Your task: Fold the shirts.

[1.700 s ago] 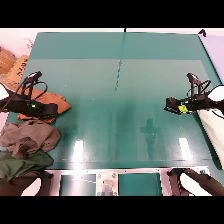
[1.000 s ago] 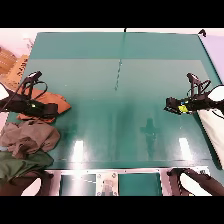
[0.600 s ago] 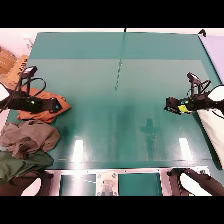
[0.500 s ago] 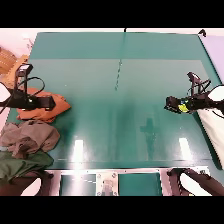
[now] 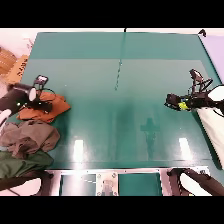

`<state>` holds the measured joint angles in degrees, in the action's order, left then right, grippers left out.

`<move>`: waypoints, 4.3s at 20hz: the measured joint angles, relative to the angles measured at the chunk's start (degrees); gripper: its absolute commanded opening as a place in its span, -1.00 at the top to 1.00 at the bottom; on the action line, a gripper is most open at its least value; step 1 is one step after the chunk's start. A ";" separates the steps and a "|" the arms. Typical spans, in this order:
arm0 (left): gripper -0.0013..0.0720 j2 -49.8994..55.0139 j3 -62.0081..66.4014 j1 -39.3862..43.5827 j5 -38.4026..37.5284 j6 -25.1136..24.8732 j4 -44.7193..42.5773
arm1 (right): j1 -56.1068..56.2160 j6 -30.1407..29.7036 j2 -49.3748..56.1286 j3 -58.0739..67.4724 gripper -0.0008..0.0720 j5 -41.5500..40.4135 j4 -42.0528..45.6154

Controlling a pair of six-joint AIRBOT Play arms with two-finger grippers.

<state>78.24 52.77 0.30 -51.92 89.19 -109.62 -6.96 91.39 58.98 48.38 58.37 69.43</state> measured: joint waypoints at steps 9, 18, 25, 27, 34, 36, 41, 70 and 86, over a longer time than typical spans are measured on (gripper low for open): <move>0.91 2.14 15.58 2.34 -9.16 -5.05 1.01 | 0.00 -0.02 0.00 0.31 0.93 -0.20 -0.02; 0.86 -1.40 34.73 25.11 -17.31 -8.33 27.02 | 0.00 -0.02 0.00 5.86 0.93 3.32 0.02; -0.73 8.17 36.28 36.70 -15.06 -8.35 44.65 | -0.92 -0.13 0.00 9.29 -0.09 9.22 0.13; -0.74 9.01 37.35 34.03 -17.84 -8.22 46.16 | -2.51 -0.35 -0.02 9.49 -0.16 10.58 0.17; -1.00 9.81 29.46 22.77 -30.60 -4.94 48.65 | -9.46 -2.10 3.65 6.12 -0.23 11.23 -0.74; -0.99 9.88 22.82 22.45 -30.32 -4.59 49.24 | -10.29 -4.39 7.13 5.46 -0.23 9.86 -2.86; -0.99 9.90 7.78 23.39 -23.78 -4.22 52.74 | -11.02 -11.54 17.79 6.97 -0.23 4.44 -9.62; 0.91 -14.14 47.39 11.41 -30.45 -0.37 26.80 | -8.81 -16.48 10.43 49.16 0.93 17.94 -19.41; 0.90 -24.04 46.38 11.30 -20.11 -2.08 10.43 | -13.00 -7.04 -16.31 33.90 0.93 19.80 -10.80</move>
<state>54.19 99.15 11.60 -72.03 87.11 -99.20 -19.97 84.36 42.68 82.28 78.17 58.63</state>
